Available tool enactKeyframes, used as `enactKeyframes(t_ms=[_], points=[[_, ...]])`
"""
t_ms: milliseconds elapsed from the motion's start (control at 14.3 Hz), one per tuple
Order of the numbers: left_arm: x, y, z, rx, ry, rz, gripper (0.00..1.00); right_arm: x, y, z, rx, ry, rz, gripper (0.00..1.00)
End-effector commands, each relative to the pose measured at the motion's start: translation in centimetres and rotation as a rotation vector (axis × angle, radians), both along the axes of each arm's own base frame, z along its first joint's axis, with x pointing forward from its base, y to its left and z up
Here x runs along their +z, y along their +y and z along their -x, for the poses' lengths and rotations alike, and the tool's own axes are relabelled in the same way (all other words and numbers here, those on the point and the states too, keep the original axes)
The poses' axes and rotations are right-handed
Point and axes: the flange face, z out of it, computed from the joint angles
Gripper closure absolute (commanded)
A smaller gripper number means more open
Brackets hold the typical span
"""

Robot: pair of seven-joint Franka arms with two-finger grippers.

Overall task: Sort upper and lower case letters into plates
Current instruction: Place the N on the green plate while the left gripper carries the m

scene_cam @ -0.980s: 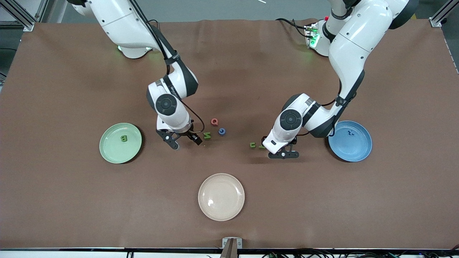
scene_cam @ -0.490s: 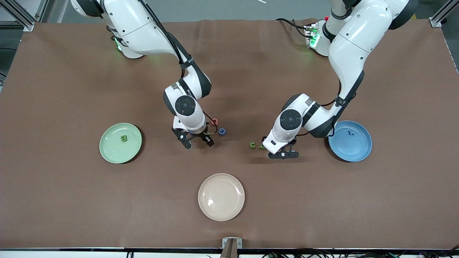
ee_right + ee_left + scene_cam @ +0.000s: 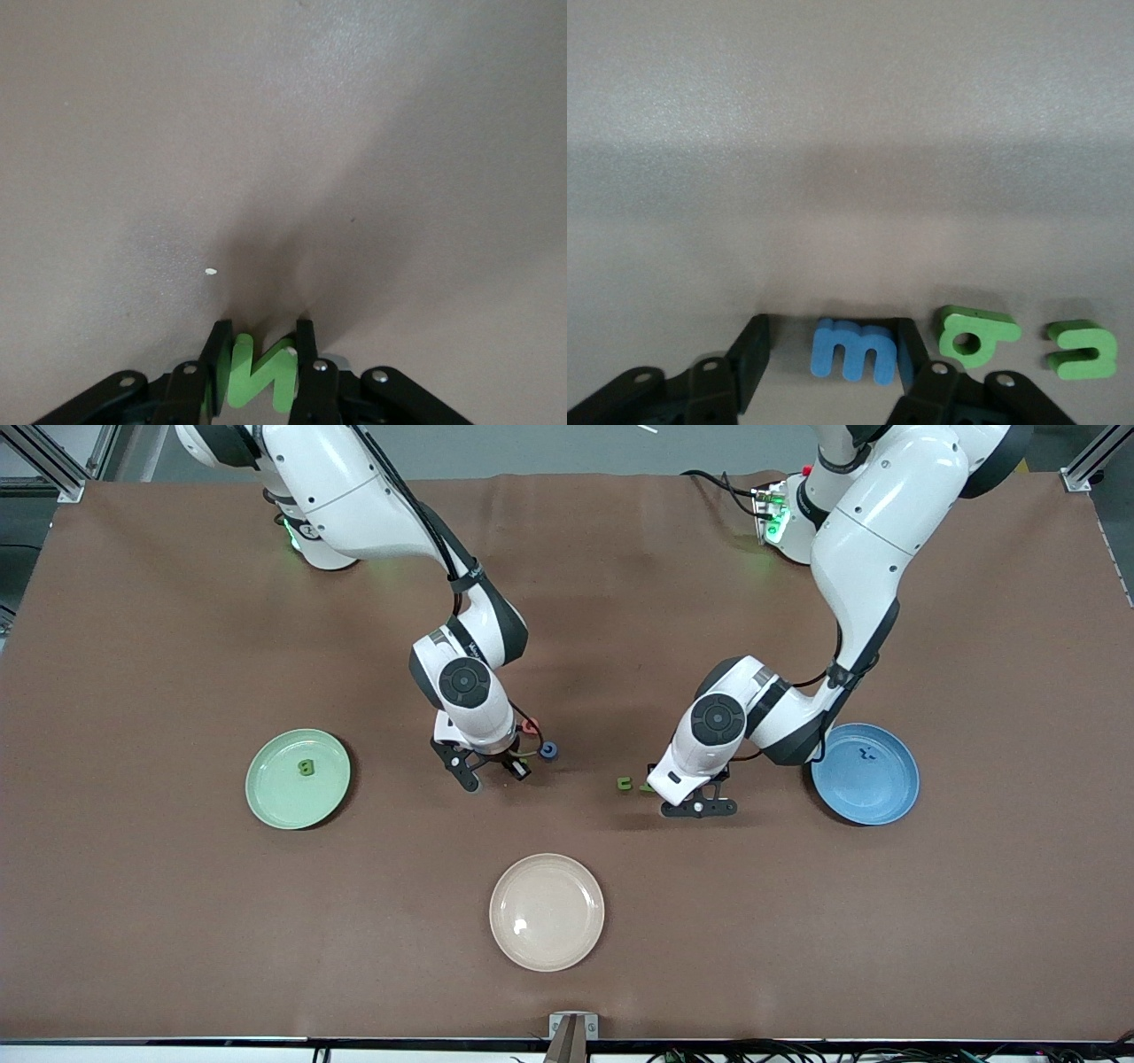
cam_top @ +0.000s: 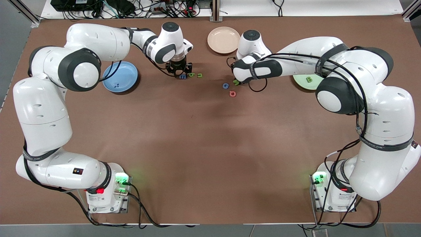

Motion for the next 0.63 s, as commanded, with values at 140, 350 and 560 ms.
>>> enactKeyframes(t_ms=[140, 350, 560], points=[[-0.2, -0.2, 0.0, 0.009, -0.019, 0.002, 0.53, 2.2, -5.6, -0.5, 0.112, 0.042, 0.038, 1.00], [0.1, -0.2, -0.2, 0.013, -0.027, 0.011, 0.61, 4.9, -14.0, -0.8, 0.272, 0.047, 0.028, 1.00], [0.2, -0.4, -0.2, 0.045, -0.035, 0.019, 0.78, 5.9, -22.9, -1.3, 0.422, 0.051, 0.015, 1.00]])
